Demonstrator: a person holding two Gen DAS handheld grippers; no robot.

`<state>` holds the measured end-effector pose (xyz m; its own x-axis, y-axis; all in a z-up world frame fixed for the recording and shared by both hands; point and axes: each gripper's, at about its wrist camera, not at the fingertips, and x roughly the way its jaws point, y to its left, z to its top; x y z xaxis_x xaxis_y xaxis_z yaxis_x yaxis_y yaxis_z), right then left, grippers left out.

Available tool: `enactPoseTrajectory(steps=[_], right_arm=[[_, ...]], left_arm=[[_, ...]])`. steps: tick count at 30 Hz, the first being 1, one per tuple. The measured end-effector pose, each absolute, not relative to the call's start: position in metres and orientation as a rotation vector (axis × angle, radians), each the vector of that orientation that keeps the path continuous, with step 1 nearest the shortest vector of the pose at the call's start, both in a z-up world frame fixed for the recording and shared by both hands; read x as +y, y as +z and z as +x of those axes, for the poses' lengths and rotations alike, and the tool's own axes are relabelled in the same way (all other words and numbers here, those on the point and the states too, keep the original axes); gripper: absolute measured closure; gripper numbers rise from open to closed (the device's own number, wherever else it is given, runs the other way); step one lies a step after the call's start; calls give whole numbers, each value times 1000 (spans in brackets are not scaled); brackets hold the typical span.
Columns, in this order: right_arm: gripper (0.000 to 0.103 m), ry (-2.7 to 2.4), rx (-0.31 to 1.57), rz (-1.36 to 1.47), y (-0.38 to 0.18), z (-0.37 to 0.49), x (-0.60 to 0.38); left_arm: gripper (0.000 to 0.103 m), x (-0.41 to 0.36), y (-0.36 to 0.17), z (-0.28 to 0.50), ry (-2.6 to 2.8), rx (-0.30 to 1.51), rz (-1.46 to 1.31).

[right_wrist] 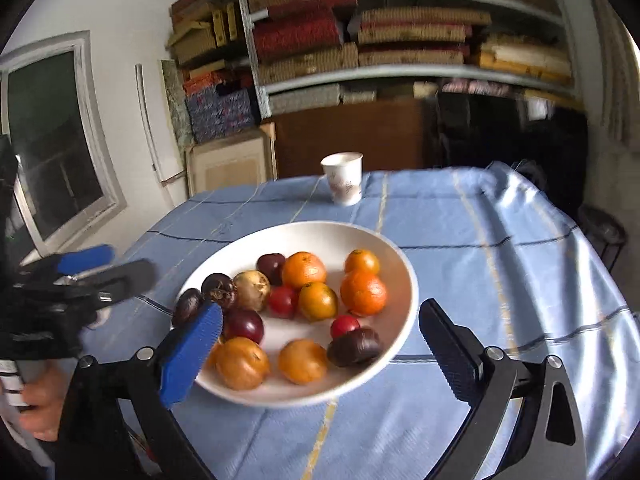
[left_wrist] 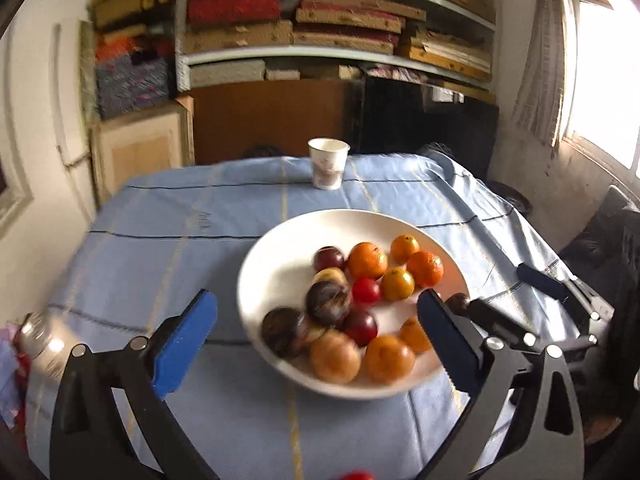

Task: Organize fruits
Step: 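Carry both dark fruits onto the white plate and open both tools, then move the right tool to a red tomato while the left tool approaches another red tomato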

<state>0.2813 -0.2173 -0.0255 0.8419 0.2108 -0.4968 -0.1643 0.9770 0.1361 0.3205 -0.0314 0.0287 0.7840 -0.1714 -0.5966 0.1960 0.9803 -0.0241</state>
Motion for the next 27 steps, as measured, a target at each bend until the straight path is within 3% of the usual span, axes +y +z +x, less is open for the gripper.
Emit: enactPoseTrajectory(steps=[7, 13, 22, 25, 27], right_arm=[[4, 283, 624, -114, -50, 249, -199], [4, 364, 598, -129, -52, 214, -186], [5, 434, 756, 87, -59, 213, -201], [25, 479, 784, 127, -59, 215, -205], [44, 518, 810, 129, -62, 215, -203]], left_arm=[[4, -10, -11, 273, -141, 701, 57], [4, 17, -25, 246, -109, 737, -14], [4, 38, -34, 237, -54, 763, -53], [4, 38, -35, 236, -56, 766, -48], [4, 37, -36, 235, -61, 771, -44]])
